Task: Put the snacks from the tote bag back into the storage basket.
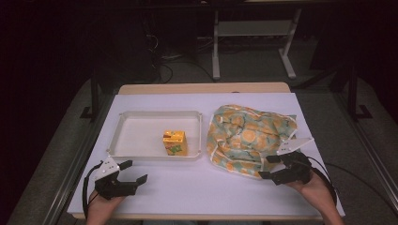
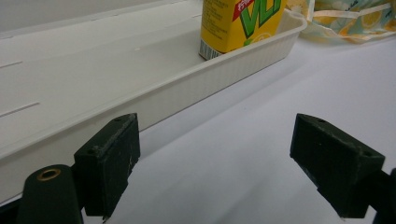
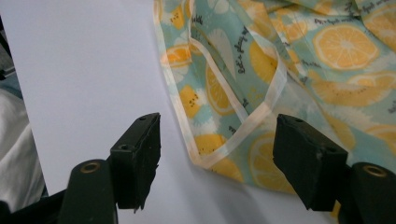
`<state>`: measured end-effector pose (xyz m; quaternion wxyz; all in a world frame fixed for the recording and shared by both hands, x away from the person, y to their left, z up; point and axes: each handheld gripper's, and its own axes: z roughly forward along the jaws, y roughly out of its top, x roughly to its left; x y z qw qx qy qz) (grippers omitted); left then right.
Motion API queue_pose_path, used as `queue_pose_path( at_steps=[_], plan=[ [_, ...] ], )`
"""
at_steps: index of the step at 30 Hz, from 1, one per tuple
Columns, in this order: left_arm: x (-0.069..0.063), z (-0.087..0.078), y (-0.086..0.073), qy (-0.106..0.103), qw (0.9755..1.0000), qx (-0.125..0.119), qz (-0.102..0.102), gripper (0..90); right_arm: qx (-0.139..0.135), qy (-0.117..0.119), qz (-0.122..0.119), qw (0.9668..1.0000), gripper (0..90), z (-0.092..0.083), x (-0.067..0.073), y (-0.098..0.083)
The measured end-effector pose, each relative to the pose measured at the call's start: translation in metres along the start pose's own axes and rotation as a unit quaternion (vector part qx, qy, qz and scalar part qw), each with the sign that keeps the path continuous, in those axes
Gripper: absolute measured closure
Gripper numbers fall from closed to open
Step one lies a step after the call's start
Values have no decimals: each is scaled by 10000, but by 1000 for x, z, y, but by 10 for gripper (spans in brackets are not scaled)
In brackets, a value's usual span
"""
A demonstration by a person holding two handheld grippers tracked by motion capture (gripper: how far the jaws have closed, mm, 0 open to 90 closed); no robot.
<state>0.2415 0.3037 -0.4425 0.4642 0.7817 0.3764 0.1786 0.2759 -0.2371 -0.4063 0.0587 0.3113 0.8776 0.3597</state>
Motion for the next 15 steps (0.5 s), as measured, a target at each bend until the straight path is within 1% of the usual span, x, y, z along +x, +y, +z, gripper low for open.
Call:
queue_pose_path(
  at_steps=[1, 2, 3, 4, 6, 7, 10, 14, 15],
  plan=[
    [0, 0, 0, -4, 10000, 1, -5, 158, 25, -4, 11, 10000, 310, 0, 1, -1],
    [0, 0, 0, -3, 10000, 5, -2, 158, -19, -27, -2, 10000, 310, -1, 1, -3],
    [-1, 0, 0, -3, 10000, -11, -45, 158, -34, -29, -1, 10000, 309, -2, 1, -4],
    [-1, 0, 0, -3, 10000, -14, -8, 158, -77, -27, 21, 10000, 309, -2, 1, -5],
    [-1, 0, 1, 2, 10000, -5, 2, 158, -101, -60, 41, 9999, 308, -4, 2, -7],
    [-1, 0, 1, 3, 10000, -5, 2, 158, -130, -72, 14, 9999, 307, -4, 2, -8],
    [-1, 0, 0, 5, 10000, -11, -8, 158, -97, -116, 33, 9999, 303, -5, 4, -11],
    [0, -1, 1, 1, 10000, -14, 25, 158, -147, -197, 21, 9997, 301, -7, 5, -13],
    [-1, -1, 1, 0, 10000, -21, -10, 158, -234, -200, 36, 9995, 298, -9, 5, -14]
  ],
)
